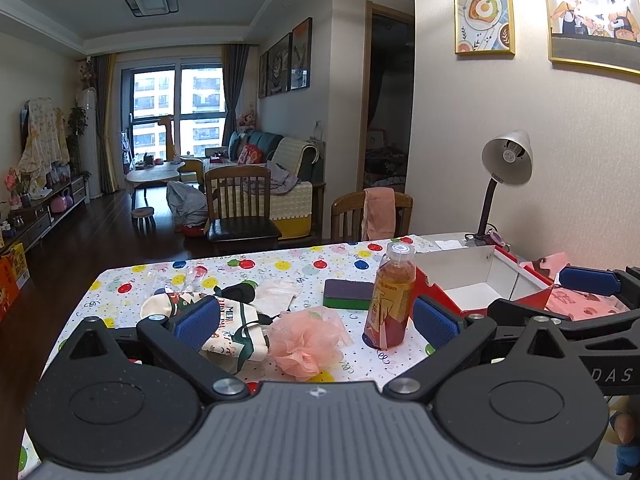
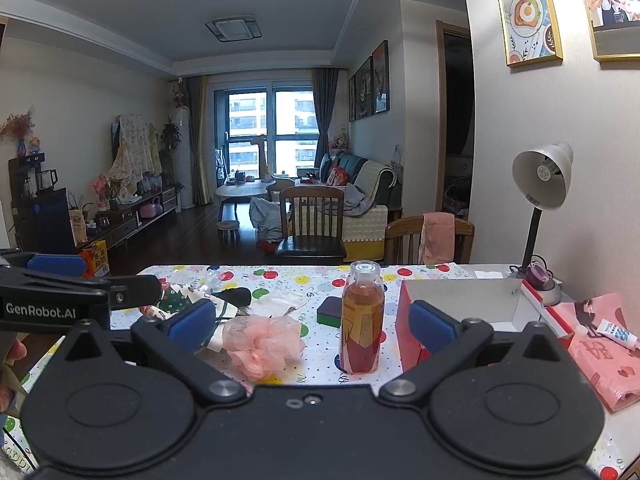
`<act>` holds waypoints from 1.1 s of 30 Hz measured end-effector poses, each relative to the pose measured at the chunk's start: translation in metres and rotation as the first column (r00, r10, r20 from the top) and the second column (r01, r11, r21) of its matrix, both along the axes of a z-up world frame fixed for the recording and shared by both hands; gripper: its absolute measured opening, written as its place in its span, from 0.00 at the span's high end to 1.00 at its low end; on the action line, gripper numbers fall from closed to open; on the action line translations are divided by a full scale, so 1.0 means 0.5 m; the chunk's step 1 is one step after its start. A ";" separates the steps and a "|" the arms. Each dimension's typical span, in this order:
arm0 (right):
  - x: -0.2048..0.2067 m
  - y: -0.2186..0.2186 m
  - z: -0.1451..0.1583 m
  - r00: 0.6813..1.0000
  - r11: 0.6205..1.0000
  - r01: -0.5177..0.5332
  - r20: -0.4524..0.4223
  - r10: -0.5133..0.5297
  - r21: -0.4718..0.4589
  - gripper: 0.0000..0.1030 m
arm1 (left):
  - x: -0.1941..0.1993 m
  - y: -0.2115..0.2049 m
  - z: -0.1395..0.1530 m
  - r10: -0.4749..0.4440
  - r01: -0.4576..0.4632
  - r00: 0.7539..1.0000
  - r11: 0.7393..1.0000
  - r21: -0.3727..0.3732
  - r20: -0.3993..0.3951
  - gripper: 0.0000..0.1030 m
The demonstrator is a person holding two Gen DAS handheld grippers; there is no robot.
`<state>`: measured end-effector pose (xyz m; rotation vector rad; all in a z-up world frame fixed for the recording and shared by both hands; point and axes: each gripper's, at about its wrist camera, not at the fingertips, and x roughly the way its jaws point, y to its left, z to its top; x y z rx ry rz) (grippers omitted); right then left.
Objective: Organize soft objects
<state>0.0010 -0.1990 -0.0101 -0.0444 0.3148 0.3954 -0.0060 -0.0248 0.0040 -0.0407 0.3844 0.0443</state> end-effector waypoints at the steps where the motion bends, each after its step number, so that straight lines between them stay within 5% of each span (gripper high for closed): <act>1: -0.001 -0.001 0.000 1.000 1.000 0.000 0.000 0.000 -0.001 0.00 | 0.003 0.000 0.000 -0.002 0.002 1.000 1.000 -0.003 0.000 0.00; 10: 0.020 -0.003 0.001 1.000 1.000 -0.014 -0.009 0.014 -0.023 0.00 | 0.034 0.030 -0.002 -0.031 0.031 0.999 0.998 -0.046 0.015 0.00; 24: 0.094 0.035 -0.017 0.996 0.996 -0.065 -0.070 0.061 -0.053 0.00 | 0.106 0.131 -0.030 0.044 -0.043 0.999 0.997 -0.058 0.012 0.00; 33: 0.151 0.066 -0.115 0.963 0.972 -0.209 -0.198 0.185 -0.107 0.01 | 0.165 0.185 -0.140 0.095 -0.094 0.983 0.995 0.012 -0.157 0.00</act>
